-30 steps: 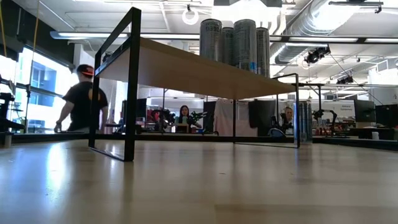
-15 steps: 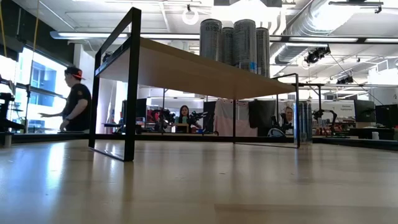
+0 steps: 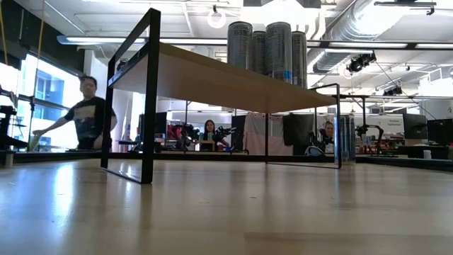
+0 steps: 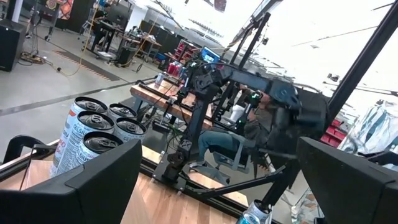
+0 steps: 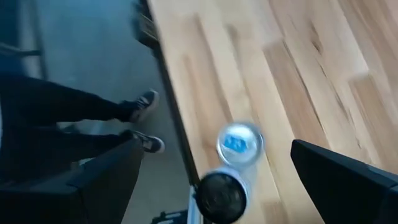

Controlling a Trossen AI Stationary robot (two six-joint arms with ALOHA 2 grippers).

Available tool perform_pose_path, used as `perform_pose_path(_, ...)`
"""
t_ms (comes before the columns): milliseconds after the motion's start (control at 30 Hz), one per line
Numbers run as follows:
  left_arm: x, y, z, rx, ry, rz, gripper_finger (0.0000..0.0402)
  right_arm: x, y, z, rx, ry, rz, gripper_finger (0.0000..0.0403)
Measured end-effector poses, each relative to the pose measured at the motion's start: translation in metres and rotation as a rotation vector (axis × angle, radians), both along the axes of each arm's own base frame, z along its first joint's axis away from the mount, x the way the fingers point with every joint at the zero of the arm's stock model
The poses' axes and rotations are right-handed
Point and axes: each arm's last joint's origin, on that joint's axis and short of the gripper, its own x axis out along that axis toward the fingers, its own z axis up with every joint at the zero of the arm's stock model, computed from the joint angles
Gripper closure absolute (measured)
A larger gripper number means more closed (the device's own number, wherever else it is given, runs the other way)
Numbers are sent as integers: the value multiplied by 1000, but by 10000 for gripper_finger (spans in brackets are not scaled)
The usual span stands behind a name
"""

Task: Place canned beverage on shelf
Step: Put the white-pink soda can on the shelf and align it with the other white-pink soda can

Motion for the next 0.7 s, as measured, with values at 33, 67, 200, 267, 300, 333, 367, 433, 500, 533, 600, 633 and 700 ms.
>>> perform_pose_path(33, 0, 0, 0, 0, 0, 0, 3, 0, 5, -5, -8, 30, -18, 6)
perform_pose_path(67, 0, 0, 0, 0, 0, 0, 3, 0, 9, -9, -13, 57, -29, 6)
perform_pose_path(200, 0, 0, 0, 0, 0, 0, 3, -2, 26, -23, -19, 163, 18, 6)
perform_pose_path(267, 0, 0, 0, 0, 0, 0, 3, -4, 31, -28, -40, 196, 39, 6)
perform_pose_path(300, 0, 0, 0, 0, 0, 0, 3, -4, 33, -30, -55, 205, 41, 6)
perform_pose_path(333, 0, 0, 0, 0, 0, 0, 3, -5, 34, -32, -66, 214, 42, 6)
perform_pose_path(367, 0, 0, 0, 0, 0, 0, 3, -5, 35, -33, -71, 221, 43, 6)
perform_pose_path(433, 0, 0, 0, 0, 0, 0, 3, -6, 37, -34, -61, 239, 28, 6)
perform_pose_path(500, 0, 0, 0, 0, 0, 0, 3, -7, 37, -34, -41, 267, 17, 6)
perform_pose_path(533, 0, 0, 0, 0, 0, 0, 3, -7, 38, -34, -25, 280, 8, 6)
perform_pose_path(600, 0, 0, 0, 0, 0, 0, 3, -7, 39, -34, 3, 299, -1, 6)
perform_pose_path(633, 0, 0, 0, 0, 0, 0, 3, -7, 39, -34, 2, 300, 1, 6)
perform_pose_path(700, 0, 0, 0, 0, 0, 0, 3, -7, 39, -34, -3, 294, -1, 6)
